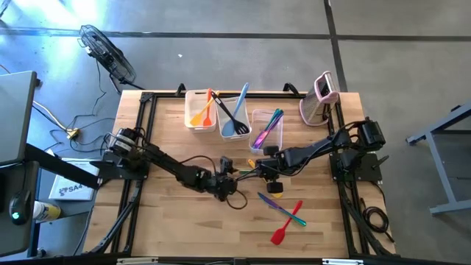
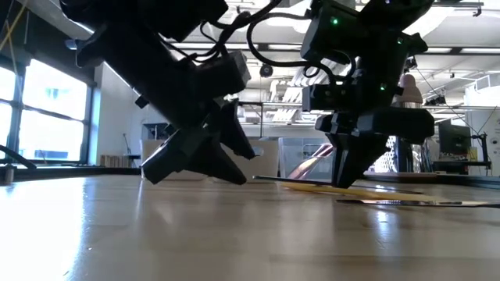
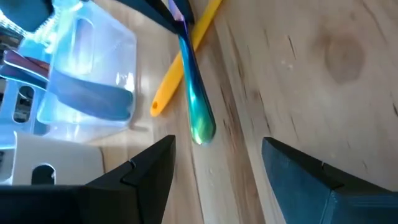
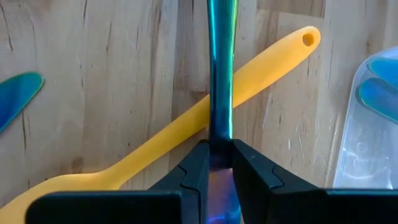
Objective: Pick & Place Kitchen Items
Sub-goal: Put the purple table knife into the transparent bin
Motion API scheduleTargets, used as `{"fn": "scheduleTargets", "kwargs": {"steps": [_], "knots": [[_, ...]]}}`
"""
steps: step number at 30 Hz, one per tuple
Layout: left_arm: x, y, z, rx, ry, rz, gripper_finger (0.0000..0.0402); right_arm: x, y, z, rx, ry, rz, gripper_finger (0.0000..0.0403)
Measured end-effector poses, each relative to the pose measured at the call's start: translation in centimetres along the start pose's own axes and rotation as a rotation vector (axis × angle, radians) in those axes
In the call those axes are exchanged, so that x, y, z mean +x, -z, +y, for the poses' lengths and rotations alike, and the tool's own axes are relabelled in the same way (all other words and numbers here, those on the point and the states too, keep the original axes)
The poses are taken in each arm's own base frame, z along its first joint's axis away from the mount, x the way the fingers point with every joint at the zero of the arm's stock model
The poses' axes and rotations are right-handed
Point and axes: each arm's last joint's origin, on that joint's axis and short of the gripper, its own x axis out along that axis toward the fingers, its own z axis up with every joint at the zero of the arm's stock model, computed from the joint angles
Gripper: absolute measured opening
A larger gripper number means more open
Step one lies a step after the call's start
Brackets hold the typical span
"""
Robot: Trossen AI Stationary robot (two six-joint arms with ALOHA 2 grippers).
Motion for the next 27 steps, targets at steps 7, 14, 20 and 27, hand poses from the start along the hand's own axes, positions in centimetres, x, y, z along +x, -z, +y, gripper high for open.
{"fn": "scheduleTargets", "kwargs": {"steps": [7, 14, 20, 27], "knots": [[0.3, 0.0, 0.5, -0.011, -0.007, -0.011, 0.0232, 0.0, 0.0, 0.1, 0.0, 0.0, 0.0, 0.0051], [0.8, -0.1, 1.3, -0.021, -0.042, -0.02, 0.0232, 0.0, 0.0, 0.1, 0.004, 0.0, -0.002, 0.0051], [1.1, 0.2, 1.8, -0.039, -0.034, -0.014, 0.0232, 0.0, -0.1, 0.1, 0.016, 0.001, -0.006, 0.0051], [1.7, 0.3, 1.1, -0.035, -0.002, -0.032, 0.0232, 0.0, -0.1, 0.2, 0.019, 0.004, -0.008, 0.0051]]}}
